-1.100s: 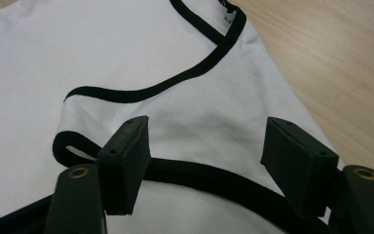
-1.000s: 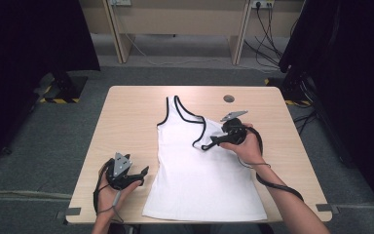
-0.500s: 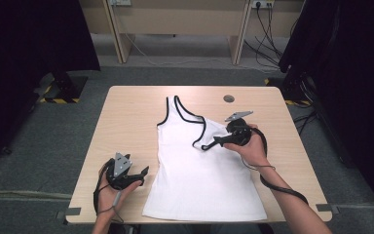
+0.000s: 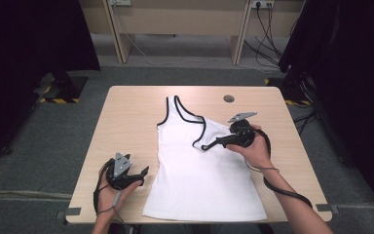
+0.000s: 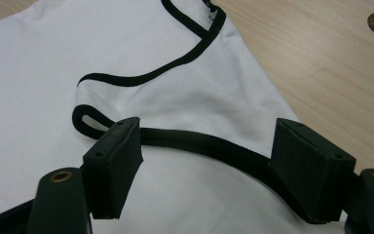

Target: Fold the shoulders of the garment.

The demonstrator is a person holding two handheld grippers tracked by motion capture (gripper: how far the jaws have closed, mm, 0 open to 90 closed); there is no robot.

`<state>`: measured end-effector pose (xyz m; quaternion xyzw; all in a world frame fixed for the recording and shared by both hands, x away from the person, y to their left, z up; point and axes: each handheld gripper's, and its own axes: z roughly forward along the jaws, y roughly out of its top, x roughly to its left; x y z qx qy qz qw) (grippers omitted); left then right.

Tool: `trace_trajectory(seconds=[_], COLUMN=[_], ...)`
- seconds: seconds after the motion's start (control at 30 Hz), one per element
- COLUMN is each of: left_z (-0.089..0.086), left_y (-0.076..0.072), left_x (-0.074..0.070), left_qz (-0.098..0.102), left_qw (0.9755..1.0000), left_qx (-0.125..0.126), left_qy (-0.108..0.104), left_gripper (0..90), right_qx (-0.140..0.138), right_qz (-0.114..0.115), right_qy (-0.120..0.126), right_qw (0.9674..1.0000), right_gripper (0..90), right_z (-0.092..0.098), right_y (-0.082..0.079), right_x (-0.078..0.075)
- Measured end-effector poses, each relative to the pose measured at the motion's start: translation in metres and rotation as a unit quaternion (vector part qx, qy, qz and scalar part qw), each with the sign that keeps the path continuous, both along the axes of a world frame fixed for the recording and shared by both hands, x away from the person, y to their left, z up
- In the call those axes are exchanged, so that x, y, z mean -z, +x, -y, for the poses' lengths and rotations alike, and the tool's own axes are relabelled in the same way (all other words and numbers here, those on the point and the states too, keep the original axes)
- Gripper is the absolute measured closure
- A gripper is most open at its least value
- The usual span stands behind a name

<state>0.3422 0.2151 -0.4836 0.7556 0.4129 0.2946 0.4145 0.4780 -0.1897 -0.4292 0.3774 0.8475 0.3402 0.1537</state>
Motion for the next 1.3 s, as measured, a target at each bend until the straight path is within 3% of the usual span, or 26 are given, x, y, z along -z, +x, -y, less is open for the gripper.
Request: trace_trajectory(seconds=[1.3], left_z=[0.0], left_y=[0.0], left_x=[0.0], left_qz=[0.001], left_qw=[1.0], left_qx=[0.0], left_qy=[0.002], left_gripper=[17.5], right_qx=[0.029], right_qz=[0.011], right_qy=[0.008], right_qw=[0.9995], right_gripper=[26.8], right_z=[0.042], right_y=[-0.03], right_x=[-0.001])
